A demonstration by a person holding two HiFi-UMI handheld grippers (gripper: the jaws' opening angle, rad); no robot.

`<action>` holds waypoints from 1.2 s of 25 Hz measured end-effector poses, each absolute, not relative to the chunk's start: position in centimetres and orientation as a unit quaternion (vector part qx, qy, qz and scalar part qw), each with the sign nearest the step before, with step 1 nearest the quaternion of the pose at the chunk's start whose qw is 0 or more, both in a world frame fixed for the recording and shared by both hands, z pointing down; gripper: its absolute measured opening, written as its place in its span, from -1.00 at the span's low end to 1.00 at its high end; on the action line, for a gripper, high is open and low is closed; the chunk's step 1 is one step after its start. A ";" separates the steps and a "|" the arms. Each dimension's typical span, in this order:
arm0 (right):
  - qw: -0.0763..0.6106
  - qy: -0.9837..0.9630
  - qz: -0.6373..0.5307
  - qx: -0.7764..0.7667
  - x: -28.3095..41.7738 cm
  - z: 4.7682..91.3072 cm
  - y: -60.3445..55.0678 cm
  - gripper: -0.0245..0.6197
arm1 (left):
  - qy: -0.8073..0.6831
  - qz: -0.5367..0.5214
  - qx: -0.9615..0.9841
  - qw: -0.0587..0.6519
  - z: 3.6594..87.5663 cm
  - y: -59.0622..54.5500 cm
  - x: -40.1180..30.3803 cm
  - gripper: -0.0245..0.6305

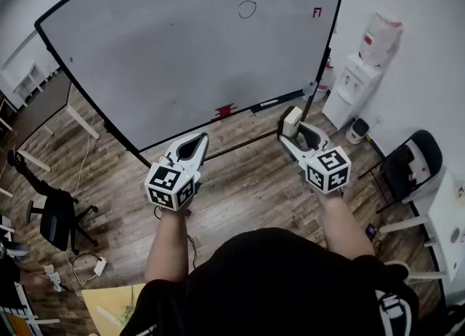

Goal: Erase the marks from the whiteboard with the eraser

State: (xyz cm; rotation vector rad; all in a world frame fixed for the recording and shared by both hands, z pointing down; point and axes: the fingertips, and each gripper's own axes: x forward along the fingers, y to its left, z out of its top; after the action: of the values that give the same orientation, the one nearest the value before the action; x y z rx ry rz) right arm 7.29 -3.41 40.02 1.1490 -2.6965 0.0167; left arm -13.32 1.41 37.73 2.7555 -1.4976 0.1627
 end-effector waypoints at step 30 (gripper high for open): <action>0.099 -0.910 0.019 0.402 6.7 39.5 -2.4 -0.20 | -0.479 0.049 0.876 0.022 38.3 2.5 -15.0 -0.89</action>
State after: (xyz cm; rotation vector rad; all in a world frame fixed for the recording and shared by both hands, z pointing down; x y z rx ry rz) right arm 6.71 -2.45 39.52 1.1901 -2.6922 0.0577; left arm -15.01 2.55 38.27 2.7155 -1.4842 0.1510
